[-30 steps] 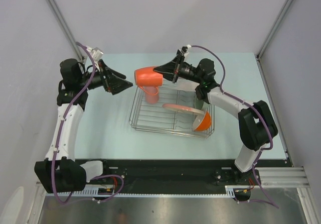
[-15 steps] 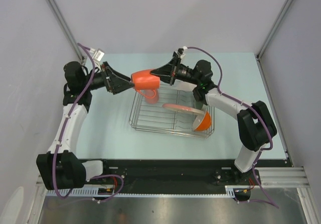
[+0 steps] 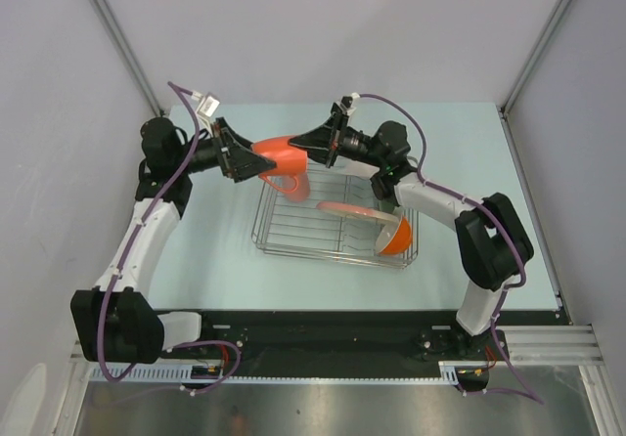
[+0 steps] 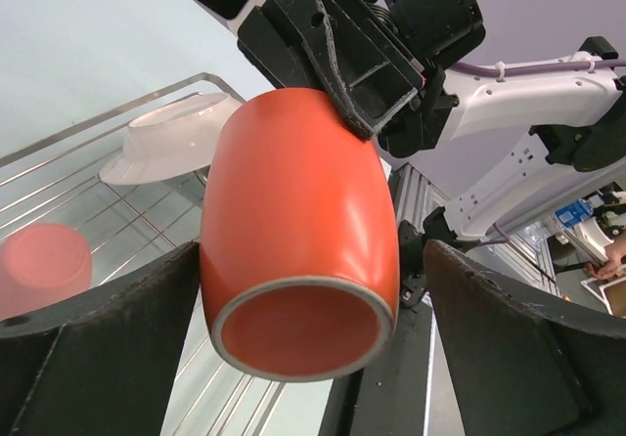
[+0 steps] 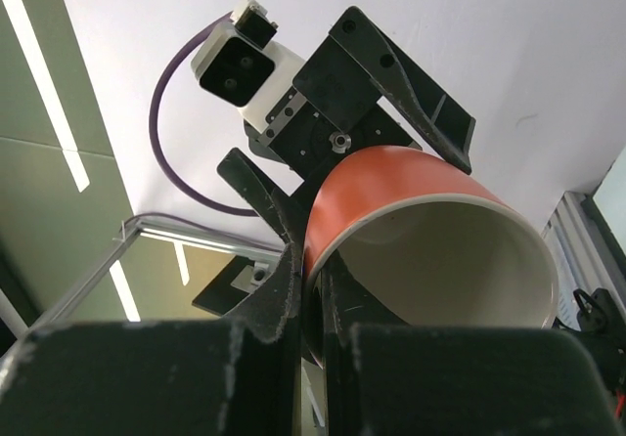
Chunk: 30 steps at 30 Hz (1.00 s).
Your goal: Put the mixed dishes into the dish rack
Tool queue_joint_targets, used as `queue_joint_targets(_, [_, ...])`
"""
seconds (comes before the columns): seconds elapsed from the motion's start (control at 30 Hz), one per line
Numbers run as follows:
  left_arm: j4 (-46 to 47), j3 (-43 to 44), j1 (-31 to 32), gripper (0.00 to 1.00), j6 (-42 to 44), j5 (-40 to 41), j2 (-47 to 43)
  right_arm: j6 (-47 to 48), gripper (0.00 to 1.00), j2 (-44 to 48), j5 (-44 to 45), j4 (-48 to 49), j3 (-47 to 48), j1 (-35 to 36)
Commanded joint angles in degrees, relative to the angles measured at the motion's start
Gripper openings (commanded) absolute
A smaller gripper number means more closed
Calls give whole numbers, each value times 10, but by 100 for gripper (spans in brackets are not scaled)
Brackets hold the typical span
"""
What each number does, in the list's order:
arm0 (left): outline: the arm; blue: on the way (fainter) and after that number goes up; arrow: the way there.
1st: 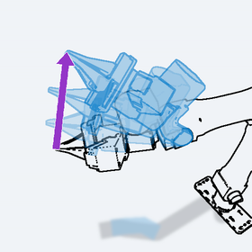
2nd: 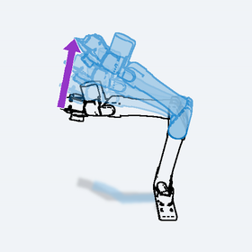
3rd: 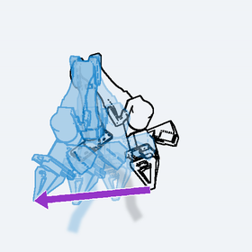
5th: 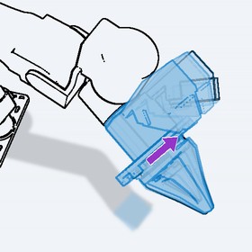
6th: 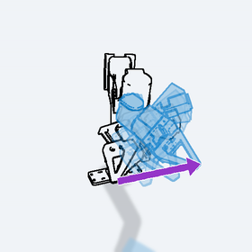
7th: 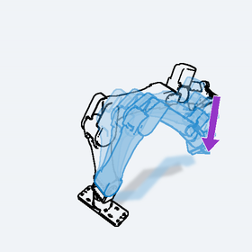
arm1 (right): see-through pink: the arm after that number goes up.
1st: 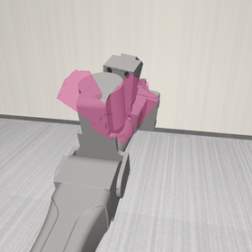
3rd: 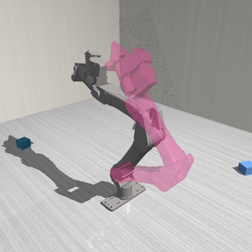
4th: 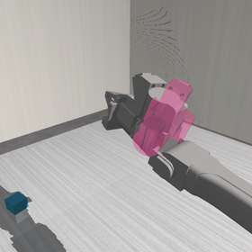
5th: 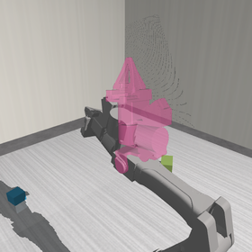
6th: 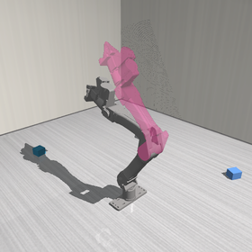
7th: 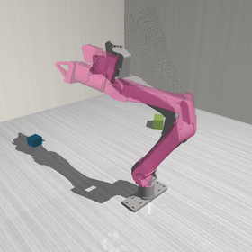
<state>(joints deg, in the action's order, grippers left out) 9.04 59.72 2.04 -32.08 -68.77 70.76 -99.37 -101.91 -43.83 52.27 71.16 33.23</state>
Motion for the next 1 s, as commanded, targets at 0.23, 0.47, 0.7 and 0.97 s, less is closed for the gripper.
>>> queue_joint_targets(0.23, [38,-7,29,96,-26,-15,-3,-40,0,-19,68,120,36,31])
queue_joint_targets(0.47, [6,6,29,27,-4,-29,7,-29,0,-20,63,113,35,38])
queue_joint_targets(0.7, [-86,46,28,0,53,-30,24,-3,0,-7,51,67,35,34])
queue_joint_targets(0.97, [-442,214,28,0,292,8,80,143,39,64,-19,-196,33,-5])
